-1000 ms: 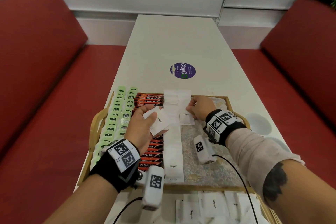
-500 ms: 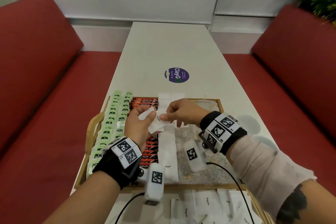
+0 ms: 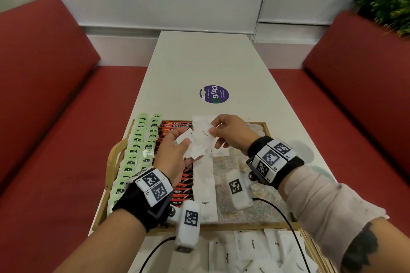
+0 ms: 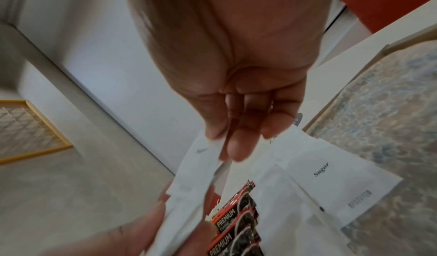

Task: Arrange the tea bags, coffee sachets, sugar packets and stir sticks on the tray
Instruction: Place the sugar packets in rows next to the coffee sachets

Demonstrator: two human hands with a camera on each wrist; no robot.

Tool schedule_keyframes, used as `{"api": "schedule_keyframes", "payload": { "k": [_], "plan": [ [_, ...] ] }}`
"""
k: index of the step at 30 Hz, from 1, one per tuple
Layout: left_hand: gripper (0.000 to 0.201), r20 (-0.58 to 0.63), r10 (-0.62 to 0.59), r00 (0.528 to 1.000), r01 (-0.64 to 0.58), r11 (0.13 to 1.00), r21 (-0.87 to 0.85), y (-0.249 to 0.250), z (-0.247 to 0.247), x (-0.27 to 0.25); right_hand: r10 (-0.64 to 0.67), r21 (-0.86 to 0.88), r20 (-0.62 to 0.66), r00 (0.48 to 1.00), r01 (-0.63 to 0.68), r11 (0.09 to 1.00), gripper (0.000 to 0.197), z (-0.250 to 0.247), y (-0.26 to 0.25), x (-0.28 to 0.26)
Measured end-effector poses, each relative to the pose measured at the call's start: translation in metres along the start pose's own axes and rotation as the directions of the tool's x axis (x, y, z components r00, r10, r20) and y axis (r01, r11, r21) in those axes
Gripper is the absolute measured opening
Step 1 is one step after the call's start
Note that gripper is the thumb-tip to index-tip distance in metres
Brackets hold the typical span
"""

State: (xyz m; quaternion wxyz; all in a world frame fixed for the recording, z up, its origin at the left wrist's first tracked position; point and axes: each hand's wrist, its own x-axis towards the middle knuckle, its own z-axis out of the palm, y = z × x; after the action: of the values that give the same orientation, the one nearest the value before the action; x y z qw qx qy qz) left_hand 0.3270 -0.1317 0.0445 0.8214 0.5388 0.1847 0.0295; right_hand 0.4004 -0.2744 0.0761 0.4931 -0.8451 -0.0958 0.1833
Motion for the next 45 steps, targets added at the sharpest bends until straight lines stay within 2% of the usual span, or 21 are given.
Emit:
{"api": "schedule_keyframes", "payload": {
  "k": [4,6,9,13,23,36,39,41,45],
  "plan": [
    [0.026,-0.039,0.013,0.999,-0.013,1.0,0.002,-0.001,-0.007,0.003,0.008,0.029,-0.2,0.98,-0.002,1.0,0.018,-0.009,0.008,0.007],
    [0.026,-0.055,0.009,0.998,-0.009,1.0,0.002,-0.002,-0.011,0.004,0.019,-0.032,-0.232,0.973,-0.027,0.999,0.016,-0.014,0.014,0.008],
    [0.028,-0.059,0.006,0.998,-0.006,1.0,-0.004,-0.002,-0.015,0.005,0.054,-0.153,-0.208,0.977,-0.087,0.984,0.008,-0.016,0.026,0.009],
    [0.028,-0.056,0.008,0.998,-0.007,1.0,0.004,-0.002,-0.018,0.007,0.098,-0.284,-0.179,0.979,-0.147,0.948,0.021,-0.011,0.042,0.014],
    [0.03,-0.039,0.015,0.999,-0.014,0.999,0.034,-0.003,-0.022,0.007,0.115,-0.38,-0.15,0.982,-0.164,0.91,0.028,0.0,0.051,0.028],
    [0.03,-0.047,0.022,0.999,-0.021,0.999,0.027,-0.006,-0.017,0.007,0.129,-0.376,-0.155,0.979,-0.179,0.909,0.022,0.004,0.055,0.035],
    [0.028,-0.052,0.018,0.998,-0.016,0.999,0.031,-0.007,-0.017,0.007,0.092,-0.425,-0.165,0.982,-0.155,0.892,0.021,0.0,0.052,0.029],
    [0.028,-0.054,0.015,0.998,-0.013,0.999,0.03,-0.007,-0.018,0.007,0.072,-0.477,-0.098,0.993,-0.111,0.872,0.024,-0.002,0.049,0.023],
    [0.028,-0.06,0.013,0.998,-0.011,0.999,0.043,-0.009,-0.016,0.006,0.127,-0.625,0.061,0.99,-0.061,0.778,0.029,0.008,0.048,0.013]
  ]
}}
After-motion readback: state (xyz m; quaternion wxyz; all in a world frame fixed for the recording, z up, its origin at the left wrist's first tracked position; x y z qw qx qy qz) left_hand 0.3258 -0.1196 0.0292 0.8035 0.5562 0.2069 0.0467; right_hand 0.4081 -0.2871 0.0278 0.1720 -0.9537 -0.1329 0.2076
